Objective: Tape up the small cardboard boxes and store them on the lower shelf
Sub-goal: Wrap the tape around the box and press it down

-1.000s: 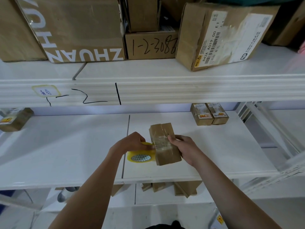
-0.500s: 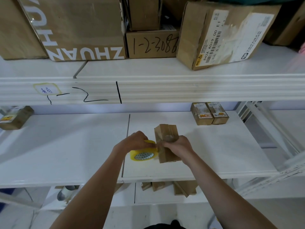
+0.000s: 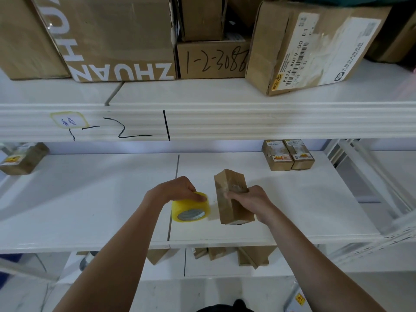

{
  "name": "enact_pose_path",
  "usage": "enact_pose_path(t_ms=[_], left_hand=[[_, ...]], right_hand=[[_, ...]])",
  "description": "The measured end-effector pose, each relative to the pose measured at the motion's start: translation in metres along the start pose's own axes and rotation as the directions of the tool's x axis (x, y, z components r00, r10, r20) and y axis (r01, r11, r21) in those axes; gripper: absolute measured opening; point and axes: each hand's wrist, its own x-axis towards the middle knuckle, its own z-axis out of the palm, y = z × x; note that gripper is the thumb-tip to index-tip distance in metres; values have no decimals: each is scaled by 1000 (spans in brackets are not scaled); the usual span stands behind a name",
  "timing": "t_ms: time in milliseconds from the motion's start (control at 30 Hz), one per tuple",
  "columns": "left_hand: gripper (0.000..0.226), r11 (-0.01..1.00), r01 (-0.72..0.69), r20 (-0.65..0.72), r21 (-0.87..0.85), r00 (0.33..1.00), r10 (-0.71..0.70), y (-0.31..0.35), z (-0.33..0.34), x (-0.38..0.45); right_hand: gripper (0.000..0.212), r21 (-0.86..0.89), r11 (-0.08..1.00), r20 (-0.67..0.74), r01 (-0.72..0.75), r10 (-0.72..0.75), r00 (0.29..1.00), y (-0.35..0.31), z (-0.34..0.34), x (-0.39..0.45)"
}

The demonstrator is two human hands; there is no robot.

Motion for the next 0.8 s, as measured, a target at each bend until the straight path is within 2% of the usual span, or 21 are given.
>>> enact_pose_path(t_ms=[67,133,300,433,500,567,667,800], left_hand=[[70,988,88,-101,126,992,-75,-4,5,1],[74,976,114,-119,184,989,-93,-5,10,2],[73,988,101,-114,112,989,-89,-2,16,0],[61,996,76,-65,53,995,-73,0,17,-1],[60,999,54,-39,-3,998,-54,1,17,-1],[59,997,31,-19,-67,999,-32,7,17,-2],[58,995,8,-59,-103,998,-14,17,13,-3],[57,999,3,-87,-41,996,-6,19,13,1]], right_hand=[[72,2,1000,18,30,-30,999,-4,-3,-1],[66,14,999,26,49,-50,998,-7,-5,-2],[56,87,995,112,44,-54,992,-6,-4,-3],[68,146,987,197,64,-93,976,-5,-5,-3],[66,206,977,239,60,-110,965,-4,-3,-3],[60,311,950,279,20,-111,954,-2,0,-4],[43,463,885,334,-38,-134,933,1,2,-5],[34,494,863,351,-108,-84,933,0,4,-6]])
